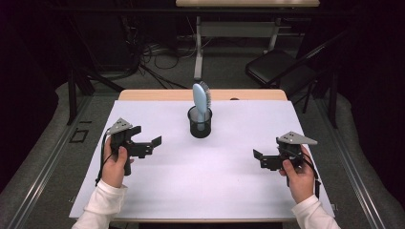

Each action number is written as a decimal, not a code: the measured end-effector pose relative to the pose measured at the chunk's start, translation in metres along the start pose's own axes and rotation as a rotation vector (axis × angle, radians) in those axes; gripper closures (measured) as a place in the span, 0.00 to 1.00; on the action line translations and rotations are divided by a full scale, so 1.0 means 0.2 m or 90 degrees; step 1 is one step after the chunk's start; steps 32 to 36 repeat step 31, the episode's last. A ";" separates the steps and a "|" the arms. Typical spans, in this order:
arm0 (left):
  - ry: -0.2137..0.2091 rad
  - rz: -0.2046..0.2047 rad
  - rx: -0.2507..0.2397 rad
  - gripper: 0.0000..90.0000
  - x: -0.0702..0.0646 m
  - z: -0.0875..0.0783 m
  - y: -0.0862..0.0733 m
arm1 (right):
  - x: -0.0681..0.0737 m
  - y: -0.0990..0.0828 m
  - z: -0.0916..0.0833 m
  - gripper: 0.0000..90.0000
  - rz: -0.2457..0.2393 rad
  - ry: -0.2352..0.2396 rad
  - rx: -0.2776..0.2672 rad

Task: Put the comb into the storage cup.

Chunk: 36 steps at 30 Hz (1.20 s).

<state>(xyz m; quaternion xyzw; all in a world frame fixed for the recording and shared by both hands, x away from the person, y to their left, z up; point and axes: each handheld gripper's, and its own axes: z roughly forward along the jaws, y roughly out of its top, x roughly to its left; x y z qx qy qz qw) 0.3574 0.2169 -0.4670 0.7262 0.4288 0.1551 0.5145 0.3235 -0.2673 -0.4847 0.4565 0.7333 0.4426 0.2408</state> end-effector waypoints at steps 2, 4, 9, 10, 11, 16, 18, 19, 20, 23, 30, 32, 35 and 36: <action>-0.007 -0.004 -0.007 0.01 0.01 0.00 -0.02 | -0.01 -0.02 -0.01 0.00 0.003 -0.007 -0.004; -0.006 -0.006 -0.012 0.01 0.01 -0.01 -0.03 | -0.03 -0.04 -0.01 0.00 0.007 -0.008 -0.005; 0.001 -0.002 -0.019 0.01 0.03 -0.02 -0.08 | -0.06 -0.11 -0.03 0.00 0.021 -0.018 -0.010; 0.001 -0.002 -0.022 0.01 0.03 -0.02 -0.08 | -0.07 -0.12 -0.03 0.00 0.026 -0.020 -0.009; 0.002 -0.002 -0.024 0.01 0.03 -0.02 -0.09 | -0.07 -0.13 -0.03 0.00 0.030 -0.020 -0.008; -0.002 0.007 -0.035 0.01 0.04 -0.03 -0.11 | -0.10 -0.17 -0.03 0.00 0.045 -0.025 -0.011; 0.001 0.005 -0.033 0.01 0.04 -0.02 -0.12 | -0.11 -0.18 -0.03 0.00 0.050 -0.026 -0.015; 0.002 0.003 -0.033 0.01 0.05 -0.02 -0.13 | -0.11 -0.19 -0.03 0.00 0.051 -0.026 -0.015; 0.003 0.002 -0.031 0.01 0.05 -0.02 -0.13 | -0.11 -0.19 -0.03 0.00 0.053 -0.029 -0.014; 0.005 0.002 -0.028 0.01 0.06 -0.01 -0.14 | -0.13 -0.22 -0.02 0.00 0.052 -0.034 -0.016; 0.009 -0.002 -0.029 0.02 0.07 -0.01 -0.15 | -0.13 -0.24 -0.01 0.00 0.052 -0.038 -0.013; 0.009 -0.002 -0.029 0.02 0.07 -0.01 -0.15 | -0.13 -0.24 -0.02 0.00 0.052 -0.037 -0.011; 0.009 -0.002 -0.029 0.02 0.07 -0.01 -0.15 | -0.13 -0.24 -0.02 0.00 0.052 -0.037 -0.011; 0.009 -0.002 -0.029 0.02 0.07 -0.01 -0.15 | -0.13 -0.24 -0.02 0.00 0.052 -0.037 -0.011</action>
